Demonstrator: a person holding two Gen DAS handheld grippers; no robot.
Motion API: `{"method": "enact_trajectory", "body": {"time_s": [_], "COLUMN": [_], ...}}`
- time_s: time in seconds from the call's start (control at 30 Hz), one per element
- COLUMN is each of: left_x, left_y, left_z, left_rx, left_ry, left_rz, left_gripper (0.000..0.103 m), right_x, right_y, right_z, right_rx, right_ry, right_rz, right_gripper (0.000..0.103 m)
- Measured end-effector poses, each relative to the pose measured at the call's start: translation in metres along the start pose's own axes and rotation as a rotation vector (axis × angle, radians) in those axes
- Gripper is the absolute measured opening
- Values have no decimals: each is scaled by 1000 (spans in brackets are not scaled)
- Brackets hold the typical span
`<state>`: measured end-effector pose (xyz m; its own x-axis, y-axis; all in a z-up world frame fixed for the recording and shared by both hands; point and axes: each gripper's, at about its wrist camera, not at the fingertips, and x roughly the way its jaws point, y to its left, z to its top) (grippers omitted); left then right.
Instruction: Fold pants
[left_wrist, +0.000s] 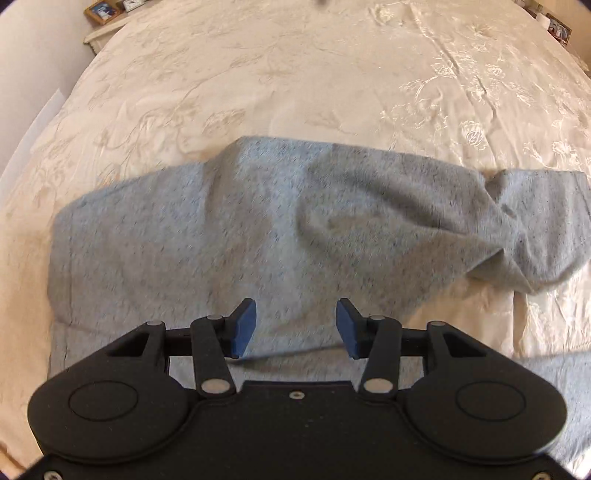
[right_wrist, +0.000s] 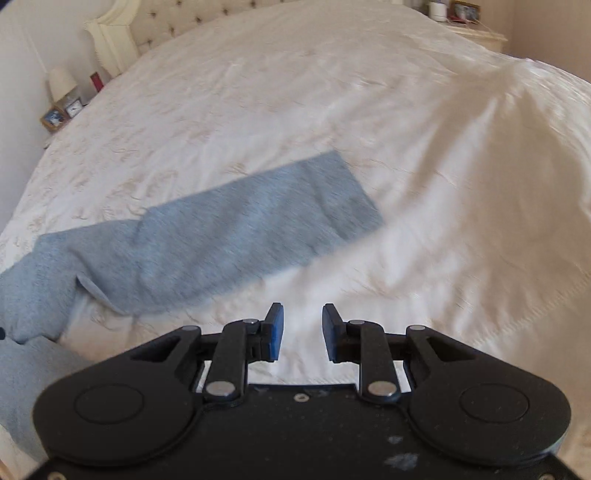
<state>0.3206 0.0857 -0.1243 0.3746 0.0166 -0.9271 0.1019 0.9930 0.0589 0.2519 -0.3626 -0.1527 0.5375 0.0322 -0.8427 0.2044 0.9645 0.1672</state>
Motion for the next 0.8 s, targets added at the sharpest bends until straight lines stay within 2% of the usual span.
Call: {"method": "enact_trajectory", "body": {"time_s": [0.17,0.3,0.37,0.43,0.5,0.57,0.6,0.67,0.7,0.8], "left_x": [49,74,78,84,83,78,75,68,62,50], "left_y": [-13,-4,4,8,5,2,2,3,6,10], "left_z": [18,8,-1,-11,-19,-23,-24,-24,-22,-13], "left_rx": [53,51,46,98,194,257,271,267,251,196], "left_ry": [49,126,171,236,243,242,240,225,207,151], "left_rz": [-6,-18,-64,-80,-82,-86,-92,-106,-122,-165], "left_gripper": [55,55,55,56,56,56,56,55,55,55], "right_x": [58,104,123,139,152,163,168,171,173,187], "right_y": [87,151,177,203,225,245,252,246,234,175], "right_z": [49,66,63,57,50,36,28,20,22,49], "right_rx": [-107,-189,-204,-232,-279,-392,-486,-621,-630,-534], "right_ry": [23,80,124,170,210,261,262,204,172,130], "right_rz": [107,166,222,287,350,378,339,231,197,56], "right_gripper": [26,26,26,26,26,24,17,13,13,12]}}
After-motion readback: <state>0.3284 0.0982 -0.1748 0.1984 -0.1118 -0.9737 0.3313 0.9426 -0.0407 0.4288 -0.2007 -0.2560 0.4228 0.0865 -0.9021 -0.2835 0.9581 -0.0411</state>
